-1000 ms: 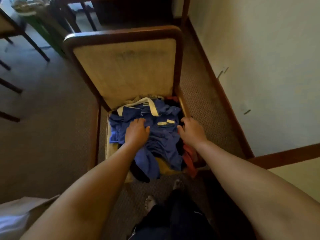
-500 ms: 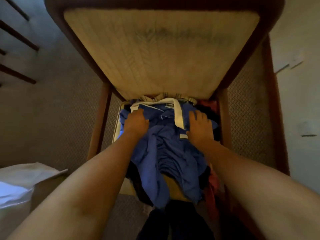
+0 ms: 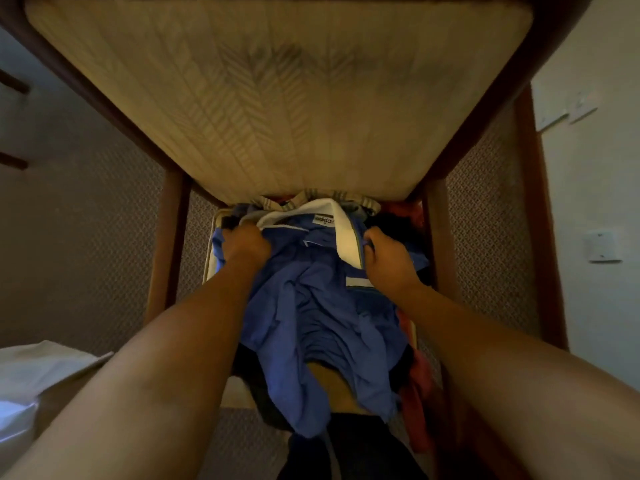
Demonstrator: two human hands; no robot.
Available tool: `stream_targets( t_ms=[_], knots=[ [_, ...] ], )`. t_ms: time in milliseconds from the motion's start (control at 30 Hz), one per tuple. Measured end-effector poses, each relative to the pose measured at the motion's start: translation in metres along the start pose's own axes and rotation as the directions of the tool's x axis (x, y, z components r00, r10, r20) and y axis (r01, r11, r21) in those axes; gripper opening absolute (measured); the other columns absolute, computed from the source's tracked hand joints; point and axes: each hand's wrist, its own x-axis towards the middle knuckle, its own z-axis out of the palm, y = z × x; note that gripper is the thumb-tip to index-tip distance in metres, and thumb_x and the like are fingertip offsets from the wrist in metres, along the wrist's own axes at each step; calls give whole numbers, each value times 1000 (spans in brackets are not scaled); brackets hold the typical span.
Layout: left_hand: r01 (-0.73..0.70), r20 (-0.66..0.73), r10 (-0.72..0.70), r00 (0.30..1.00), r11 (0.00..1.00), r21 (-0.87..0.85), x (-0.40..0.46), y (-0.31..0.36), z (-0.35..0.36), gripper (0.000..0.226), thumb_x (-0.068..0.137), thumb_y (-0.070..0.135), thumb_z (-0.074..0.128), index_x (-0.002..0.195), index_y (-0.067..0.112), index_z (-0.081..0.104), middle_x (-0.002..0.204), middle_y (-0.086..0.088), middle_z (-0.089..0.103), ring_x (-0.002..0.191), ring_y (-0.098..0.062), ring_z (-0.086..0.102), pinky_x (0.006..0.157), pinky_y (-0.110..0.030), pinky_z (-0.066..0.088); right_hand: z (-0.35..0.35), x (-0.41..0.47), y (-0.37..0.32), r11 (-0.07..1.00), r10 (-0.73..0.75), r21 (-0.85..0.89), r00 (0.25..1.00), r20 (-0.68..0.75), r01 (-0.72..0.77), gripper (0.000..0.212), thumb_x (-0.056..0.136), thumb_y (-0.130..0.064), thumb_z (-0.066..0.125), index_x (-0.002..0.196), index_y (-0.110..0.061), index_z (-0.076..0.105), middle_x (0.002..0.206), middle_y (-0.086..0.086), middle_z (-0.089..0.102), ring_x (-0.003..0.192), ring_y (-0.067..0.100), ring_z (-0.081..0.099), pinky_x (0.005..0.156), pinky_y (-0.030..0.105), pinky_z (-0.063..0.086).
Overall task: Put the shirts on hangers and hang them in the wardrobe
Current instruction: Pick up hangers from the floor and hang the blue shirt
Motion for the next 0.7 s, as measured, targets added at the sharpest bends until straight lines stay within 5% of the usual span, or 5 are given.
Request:
stream_targets(
  t_ms=[200, 300, 367, 500, 700],
  knots=[
    [-296, -190, 253, 949, 923, -247, -55, 4, -24, 29, 92, 20, 53, 96, -5, 68, 94, -25, 66, 89, -39, 61, 75, -40, 45, -41, -31, -31, 874, 232, 449, 971, -48, -187, 17, 97, -2, 42, 92, -2, 58, 76, 7, 57, 71, 13, 49, 64, 32, 41],
    [-371, -302, 254, 919, 813, -448, -89, 8, -47, 17, 84, 10, 63, 74, -3, 60, 72, -19, 55, 73, -29, 53, 59, -27, 29, -68, -49, -54, 705, 330, 670, 944, -17, -234, 22, 98, -2, 39, 87, -5, 57, 77, 2, 54, 72, 10, 47, 66, 25, 40],
    [-371, -275, 257, 927, 746, -553, -112, 13, -67, 9, 85, 6, 64, 80, 1, 59, 76, -16, 56, 75, -24, 52, 58, -25, 27, -88, -67, -69, 617, 368, 752, 930, -15, -232, 25, 100, -8, 38, 92, 3, 60, 84, 12, 55, 75, 10, 47, 68, 23, 41],
    [-381, -177, 344, 922, 725, -573, -143, 16, -101, 21, 92, 18, 58, 105, 2, 57, 94, -9, 60, 88, -22, 55, 67, -26, 35, -125, -111, -94, 711, 406, 649, 911, -66, -270, 22, 97, -22, 53, 109, -6, 61, 106, 4, 60, 105, 19, 56, 76, 23, 41],
    [-562, -115, 621, 776, 596, -574, -207, 36, -150, 11, 91, 18, 59, 97, 12, 53, 82, 1, 54, 73, -10, 50, 58, -26, 38, -167, -217, -115, 801, 496, 489, 840, -220, -345, 52, 90, -31, 66, 134, -10, 50, 133, 7, 54, 120, 21, 51, 92, 29, 40]
  ],
)
